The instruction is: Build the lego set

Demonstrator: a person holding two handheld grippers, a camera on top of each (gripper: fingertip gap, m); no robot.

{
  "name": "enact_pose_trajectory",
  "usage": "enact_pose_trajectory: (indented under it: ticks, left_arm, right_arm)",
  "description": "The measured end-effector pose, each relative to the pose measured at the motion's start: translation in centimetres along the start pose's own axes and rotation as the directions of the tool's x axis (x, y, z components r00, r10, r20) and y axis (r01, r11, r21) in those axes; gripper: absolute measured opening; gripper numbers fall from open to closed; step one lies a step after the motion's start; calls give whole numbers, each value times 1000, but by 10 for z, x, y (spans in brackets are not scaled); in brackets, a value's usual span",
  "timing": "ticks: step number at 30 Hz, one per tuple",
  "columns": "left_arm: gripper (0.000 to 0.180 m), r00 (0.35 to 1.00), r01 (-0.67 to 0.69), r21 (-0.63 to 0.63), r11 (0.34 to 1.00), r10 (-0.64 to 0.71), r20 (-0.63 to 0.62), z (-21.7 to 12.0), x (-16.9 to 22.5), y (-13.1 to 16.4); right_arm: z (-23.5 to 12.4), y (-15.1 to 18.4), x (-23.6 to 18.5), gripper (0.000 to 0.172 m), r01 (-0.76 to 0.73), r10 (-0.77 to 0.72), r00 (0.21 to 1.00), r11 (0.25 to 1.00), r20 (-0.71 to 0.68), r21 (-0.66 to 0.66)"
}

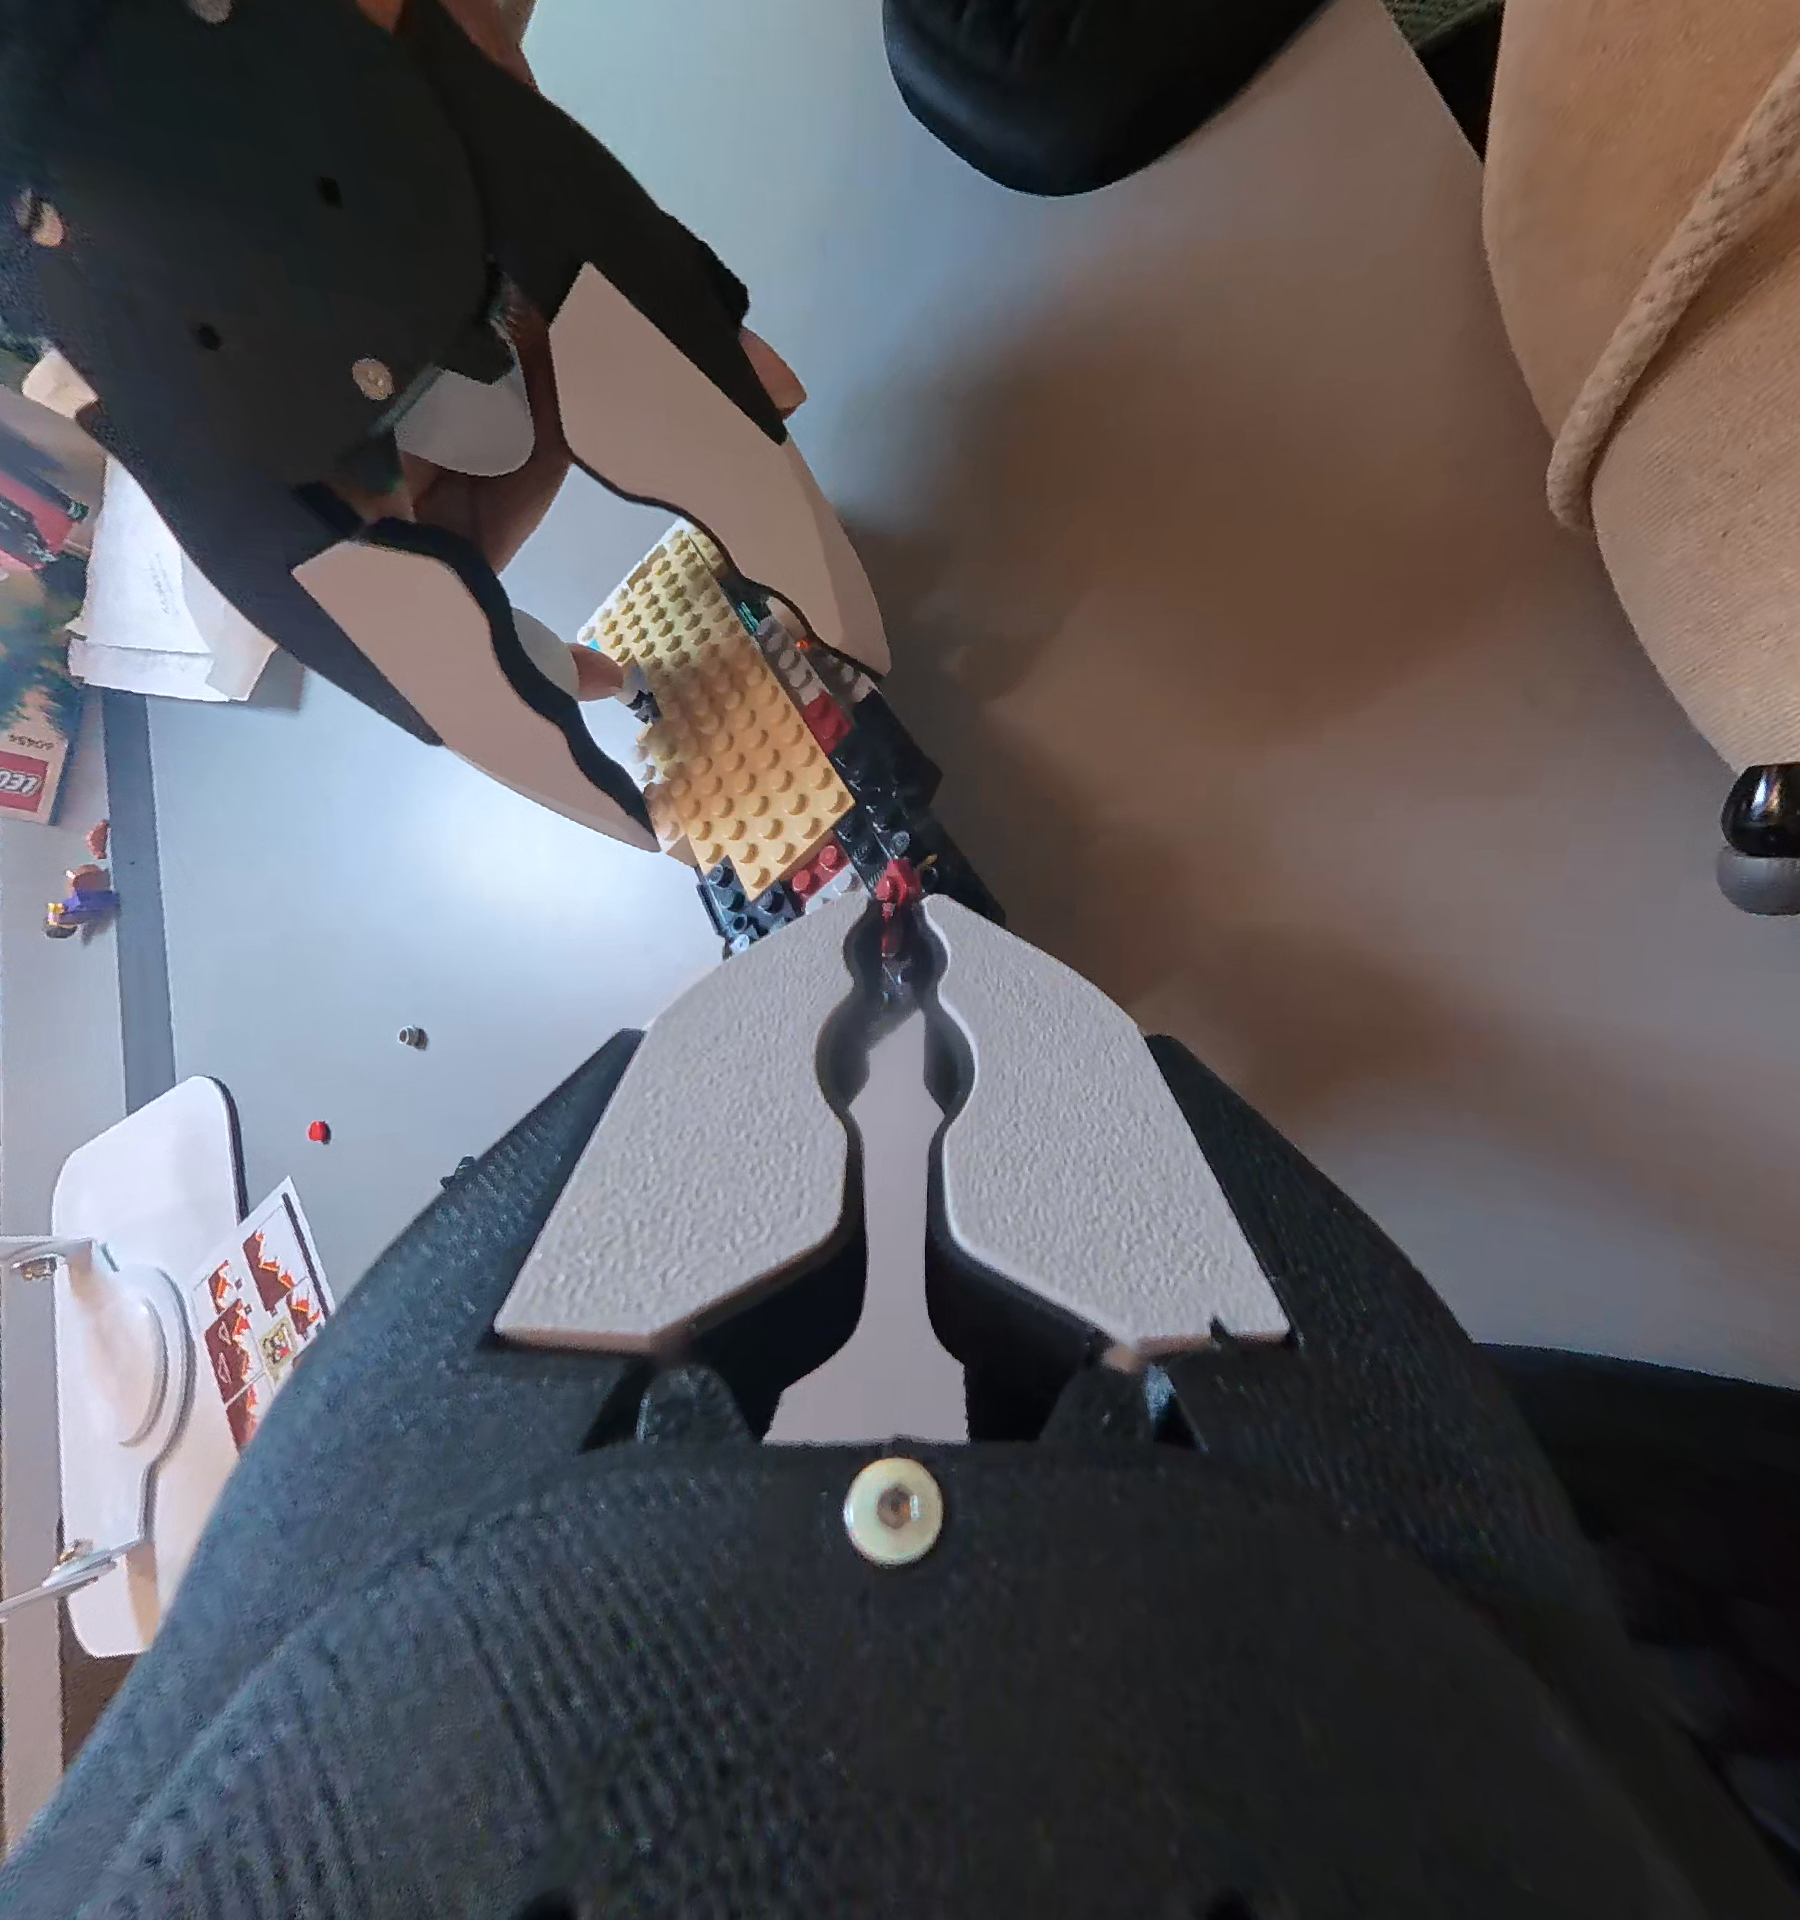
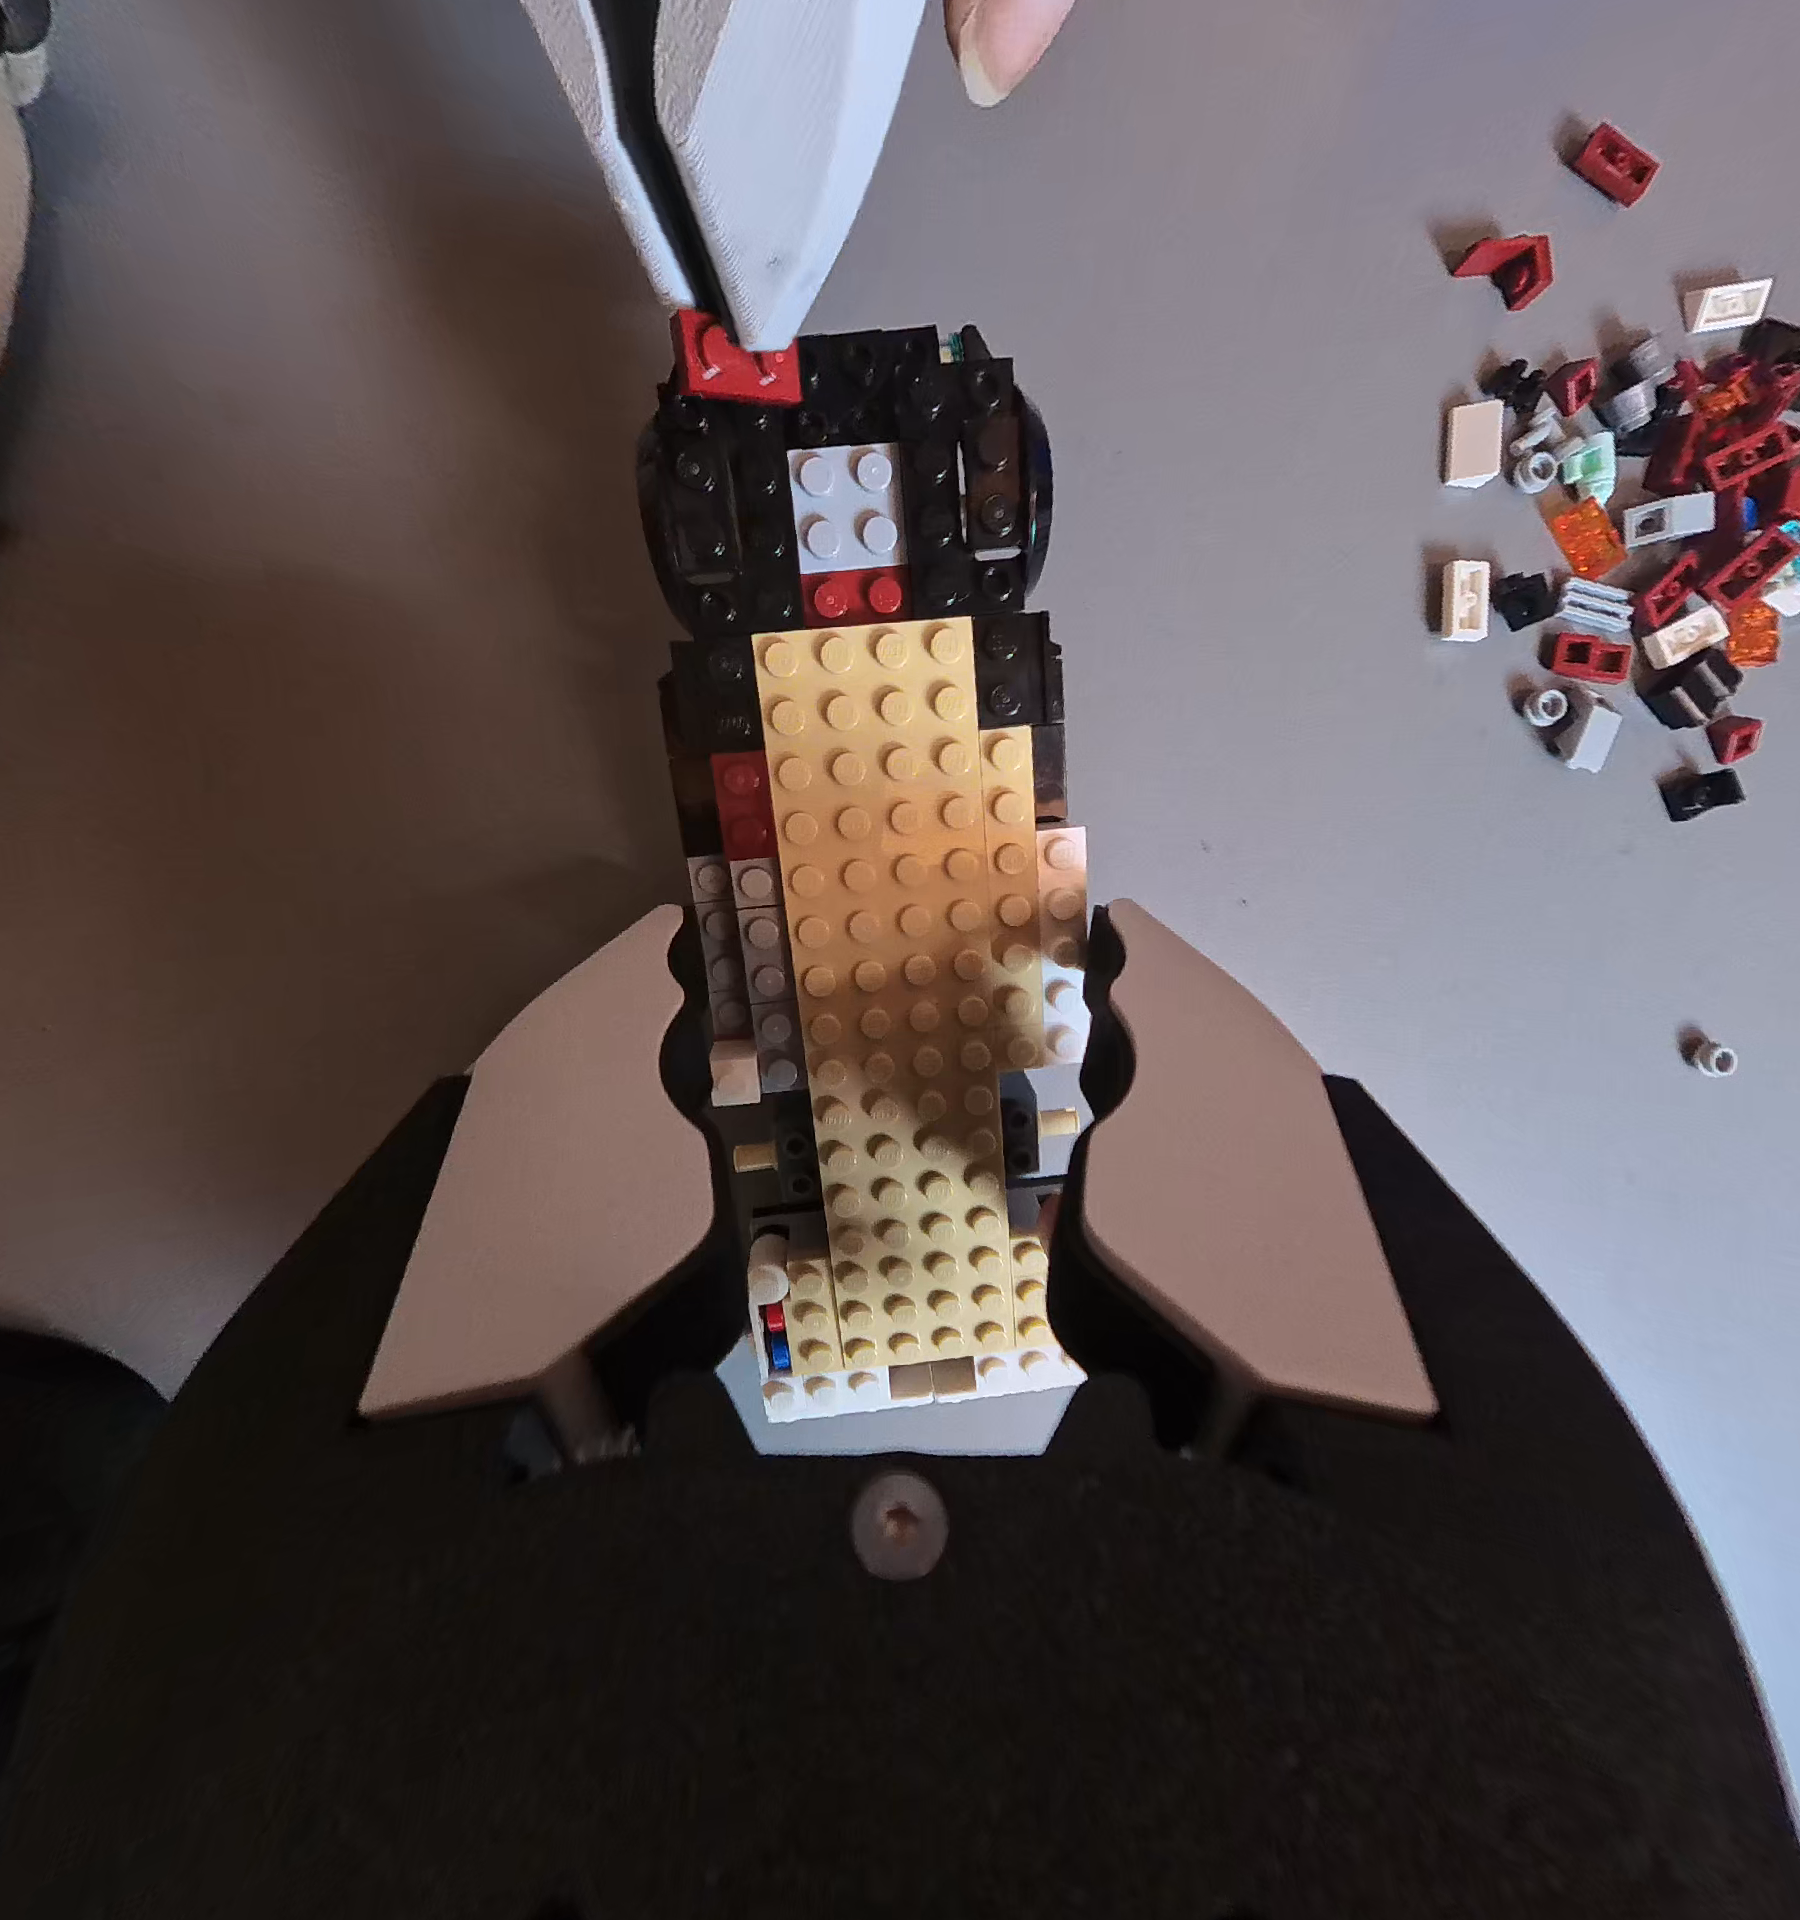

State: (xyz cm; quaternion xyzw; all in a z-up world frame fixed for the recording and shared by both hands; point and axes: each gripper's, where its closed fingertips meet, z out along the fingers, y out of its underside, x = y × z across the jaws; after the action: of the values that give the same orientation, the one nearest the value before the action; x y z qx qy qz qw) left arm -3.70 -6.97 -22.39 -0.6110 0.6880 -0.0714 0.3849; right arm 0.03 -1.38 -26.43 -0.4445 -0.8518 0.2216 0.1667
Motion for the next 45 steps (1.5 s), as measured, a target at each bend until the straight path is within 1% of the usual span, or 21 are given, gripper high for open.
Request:
enact_pose_trajectory:
  ticks: [2,11,19,27,32,36,38,40,43,45]
  left_arm:
    - [4,1000,-18,-7,1000,18,-6,1,1,-1]
    - [7,999,-19,-14,1000,19,-27,5,5,-1]
    - [13,999,45,32,998,-45,-6,-1,0,-4]
    - [15,997,73,39,997,-74,22,-2,-1,3]
    - [13,994,100,24,995,-101,45,-4,-4,16]
    - [13,991,126,10,992,-126,32,-4,2,24]
    - [13,988,153,-19,988,-153,-12,-2,11,33]
    - [14,978,181,-59,982,-186,-97,0,27,41]
    - [14,924,249,-91,964,-265,-276,-6,56,43]
    - [16,888,282,-113,953,-303,-346,-13,68,45]
  right_arm:
    - [1,0,0,70,-1,1,1000,1000,2,-1]
    - [0,2,0,70,-1,1,1000,1000,0,-5]
    - [-2,2,2,70,-6,6,1000,1000,-4,4]
    - [-4,3,5,70,-13,13,1000,1000,-6,5]
    - [-5,3,3,70,-22,22,1000,1000,3,14]
    - [-5,6,4,70,-23,23,1000,1000,-2,-2]
    - [-5,8,4,70,-25,25,1000,1000,-2,-10]
    - [-4,10,3,70,-27,27,1000,999,2,-18]
    - [-3,12,2,70,-24,23,1000,999,-4,-37]
    - [-3,13,1,70,-20,20,1000,999,-6,-46]
